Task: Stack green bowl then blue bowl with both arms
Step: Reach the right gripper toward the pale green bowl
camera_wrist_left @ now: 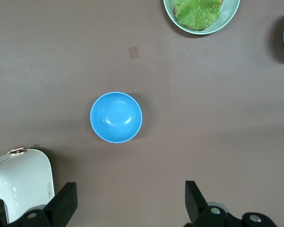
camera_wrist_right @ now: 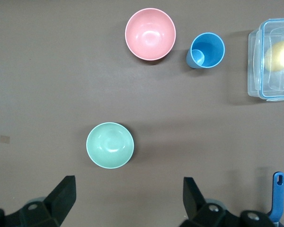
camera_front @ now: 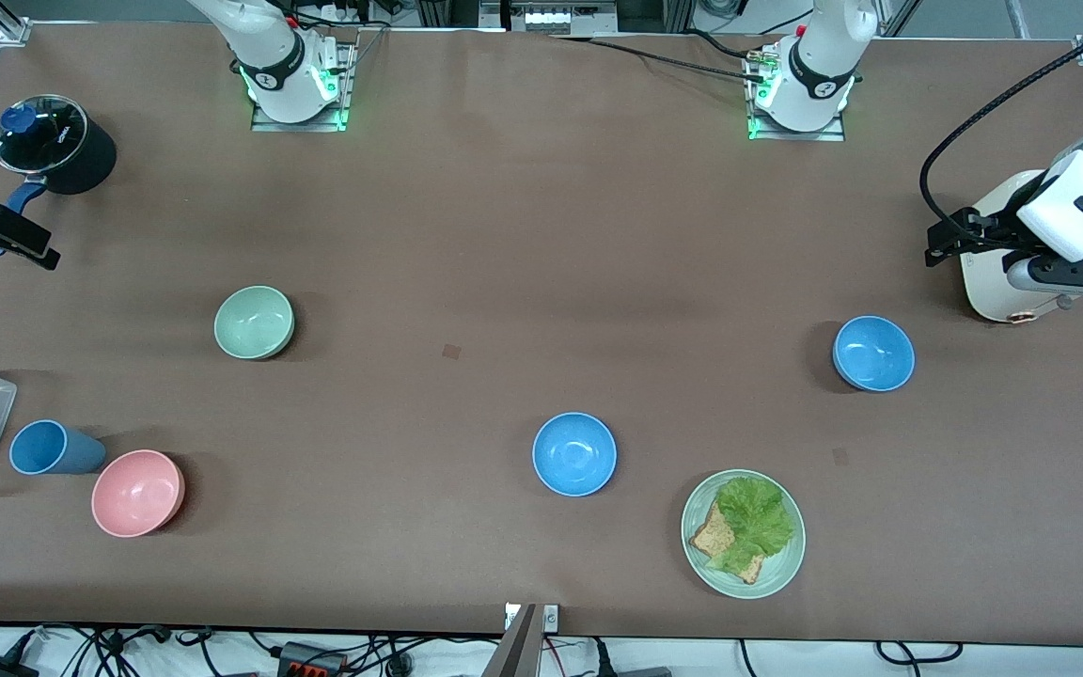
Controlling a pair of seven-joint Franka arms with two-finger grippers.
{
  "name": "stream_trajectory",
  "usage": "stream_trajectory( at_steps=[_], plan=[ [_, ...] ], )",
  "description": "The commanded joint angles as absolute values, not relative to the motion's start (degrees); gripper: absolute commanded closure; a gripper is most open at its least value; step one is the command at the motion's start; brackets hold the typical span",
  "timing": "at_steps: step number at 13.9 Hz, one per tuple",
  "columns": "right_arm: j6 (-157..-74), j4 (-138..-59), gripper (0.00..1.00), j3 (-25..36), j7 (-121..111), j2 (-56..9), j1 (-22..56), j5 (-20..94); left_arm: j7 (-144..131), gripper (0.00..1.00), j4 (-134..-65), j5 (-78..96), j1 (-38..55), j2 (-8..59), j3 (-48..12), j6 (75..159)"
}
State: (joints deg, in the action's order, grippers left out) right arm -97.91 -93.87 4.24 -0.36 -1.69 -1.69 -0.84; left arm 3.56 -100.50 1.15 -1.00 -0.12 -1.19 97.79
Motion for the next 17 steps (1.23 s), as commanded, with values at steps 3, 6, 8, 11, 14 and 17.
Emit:
stream_trajectory(
  at_steps=[3,6,8,11,14,17],
  plan=[
    [-97.6,-95.3,0.00,4.0,-1.0,-1.0,-1.6,-1.2,4.2,0.00,-100.0,2.4,-1.8,0.1,-1.5,97.1],
    [-97.6,-95.3,0.00,4.0,-1.0,-1.1,-1.6,-1.2,4.2,0.00,-99.9,4.2,-1.9,0.5,-1.4,97.3],
    [-97.8,-95.1,0.00,4.0,-1.1,-3.7,-1.5,-1.4,4.7,0.00,-99.8,4.0,-1.9,1.2,-1.4,97.4],
    [-99.7,-95.0,0.00,4.0,-1.1,-12.6,-0.5,-1.6,5.2,0.00,-99.9,3.4,-1.9,5.3,-1.4,97.7],
    [-102.4,-95.2,0.00,4.0,-1.0,-19.7,-0.1,-1.6,5.2,0.00,-100.0,3.5,-1.9,8.0,-1.4,99.4],
    [-103.2,-95.2,0.00,4.0,-1.0,-25.7,-0.2,-1.6,5.1,0.00,-100.0,3.5,-1.7,8.5,-1.4,99.6]
  ],
)
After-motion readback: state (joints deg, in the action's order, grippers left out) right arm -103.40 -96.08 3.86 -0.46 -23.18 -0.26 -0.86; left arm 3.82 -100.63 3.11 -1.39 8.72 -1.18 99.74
